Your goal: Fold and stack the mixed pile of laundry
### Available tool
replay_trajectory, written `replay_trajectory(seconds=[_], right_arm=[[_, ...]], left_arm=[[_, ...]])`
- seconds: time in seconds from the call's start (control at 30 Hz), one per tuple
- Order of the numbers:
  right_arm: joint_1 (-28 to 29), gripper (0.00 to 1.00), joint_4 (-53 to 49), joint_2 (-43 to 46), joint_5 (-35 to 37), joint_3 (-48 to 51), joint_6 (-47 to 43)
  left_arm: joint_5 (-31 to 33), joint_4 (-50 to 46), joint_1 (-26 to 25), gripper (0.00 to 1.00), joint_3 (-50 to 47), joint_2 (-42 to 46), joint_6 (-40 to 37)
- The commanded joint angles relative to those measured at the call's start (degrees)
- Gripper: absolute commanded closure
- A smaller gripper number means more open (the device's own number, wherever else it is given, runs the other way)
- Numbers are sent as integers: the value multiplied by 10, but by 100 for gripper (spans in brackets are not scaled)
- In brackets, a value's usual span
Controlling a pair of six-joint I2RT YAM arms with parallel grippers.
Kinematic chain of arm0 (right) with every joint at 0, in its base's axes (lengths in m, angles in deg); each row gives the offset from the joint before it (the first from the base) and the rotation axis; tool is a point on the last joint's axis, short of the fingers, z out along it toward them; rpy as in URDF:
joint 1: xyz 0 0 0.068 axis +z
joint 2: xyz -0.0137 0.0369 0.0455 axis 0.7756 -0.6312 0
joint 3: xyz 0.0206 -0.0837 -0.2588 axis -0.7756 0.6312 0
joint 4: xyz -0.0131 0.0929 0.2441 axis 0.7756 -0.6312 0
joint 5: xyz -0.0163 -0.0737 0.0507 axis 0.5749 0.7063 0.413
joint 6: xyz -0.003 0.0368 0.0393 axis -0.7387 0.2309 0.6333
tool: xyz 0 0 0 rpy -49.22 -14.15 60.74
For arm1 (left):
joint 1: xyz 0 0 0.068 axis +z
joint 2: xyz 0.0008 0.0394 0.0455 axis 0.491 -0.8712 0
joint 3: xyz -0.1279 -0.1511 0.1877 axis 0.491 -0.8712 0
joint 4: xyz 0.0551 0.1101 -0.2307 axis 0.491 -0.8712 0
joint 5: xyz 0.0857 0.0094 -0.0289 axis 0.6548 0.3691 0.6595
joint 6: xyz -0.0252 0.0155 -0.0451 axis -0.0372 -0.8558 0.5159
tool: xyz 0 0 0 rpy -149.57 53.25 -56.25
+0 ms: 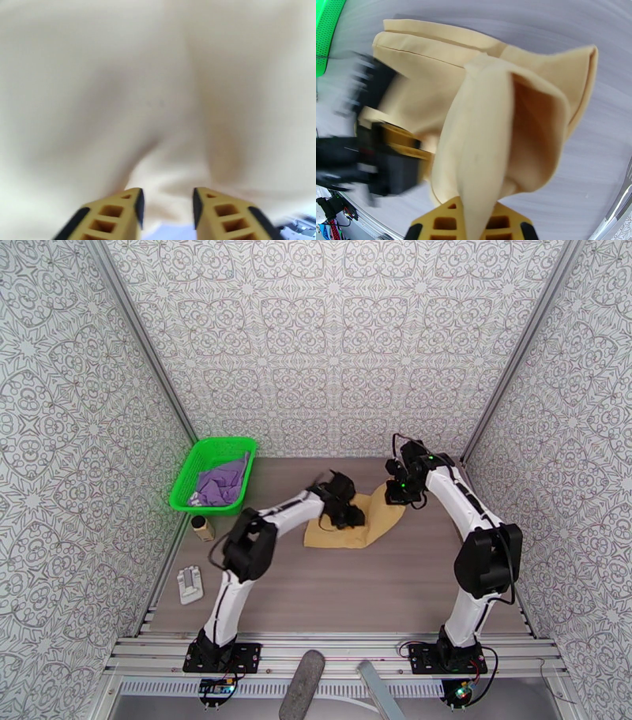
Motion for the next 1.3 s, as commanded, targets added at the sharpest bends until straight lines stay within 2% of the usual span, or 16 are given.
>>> replay_trajectory(seconds=[0.0,0.1,0.17,0.33,0.5,0.67,0.93,1.27], right_arm=[[-4,100,2,9,4,7,7],[-4,100,-12,0,12,-10,5],[-3,100,-22,-7,15,-24,4],[16,100,-56,-37,18,-80,8],[58,100,-79,-81,21,-139,23],[91,100,-95,-123,30,-190,46],[131,100,-108,-174,31,-253,89],[186,100,-101,-270,-6,-364,153]], left_arm=[[23,-47,58,56,-27,94,-51],[39,-57,96,56,-80,121,-69],[46,-63,118,60,-110,119,-76],[70,-35,144,65,-172,95,-80],[90,-15,146,69,-189,55,-80],[74,15,143,71,-207,25,-77],[31,79,140,73,-255,21,-60],[25,101,132,74,-278,21,-54]])
